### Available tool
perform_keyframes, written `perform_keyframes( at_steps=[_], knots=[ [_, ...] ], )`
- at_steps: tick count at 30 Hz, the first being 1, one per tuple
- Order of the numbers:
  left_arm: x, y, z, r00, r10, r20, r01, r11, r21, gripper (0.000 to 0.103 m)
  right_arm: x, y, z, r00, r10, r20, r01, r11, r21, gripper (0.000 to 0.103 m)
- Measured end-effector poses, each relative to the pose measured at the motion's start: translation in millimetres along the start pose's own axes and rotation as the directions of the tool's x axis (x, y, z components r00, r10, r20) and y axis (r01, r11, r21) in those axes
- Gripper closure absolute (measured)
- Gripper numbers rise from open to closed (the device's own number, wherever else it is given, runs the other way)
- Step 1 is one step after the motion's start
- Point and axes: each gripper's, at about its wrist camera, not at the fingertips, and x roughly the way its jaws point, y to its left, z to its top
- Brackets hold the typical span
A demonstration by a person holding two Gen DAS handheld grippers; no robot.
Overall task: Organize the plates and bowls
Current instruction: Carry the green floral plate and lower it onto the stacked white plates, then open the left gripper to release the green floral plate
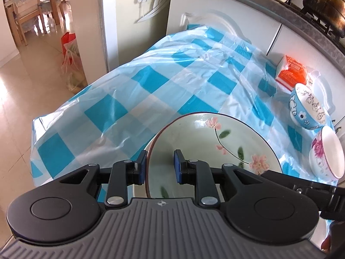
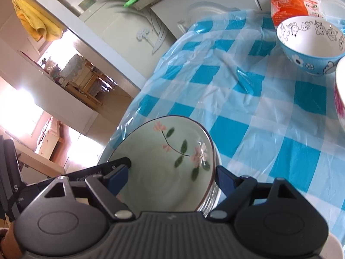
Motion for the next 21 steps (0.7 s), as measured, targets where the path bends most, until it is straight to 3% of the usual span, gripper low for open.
perform_keyframes(
  at_steps=[14,17,21],
  knots=[
    [-20.2,-6.9,2.7,0.997,0.011,0.076,-0.017,0.997,0.074,0.078,4.8,9.2,-5.7,0.999,-0.017,-0.047,0.014,0.998,-0.055,0.014],
    [-30.9,-8.2,4.7,0.996,0.014,0.091,-0.022,0.995,0.094,0.075,-3.7,13.3,-6.9,0.998,-0.056,-0.014,0.055,0.995,-0.078,0.005],
    [-43.4,-10.0,5.6,0.997,0.016,0.079,-0.024,0.995,0.098,0.071,-24.3,6.8,-1.5,0.998,-0.038,0.04,0.039,0.998,-0.042,0.005]
  ],
)
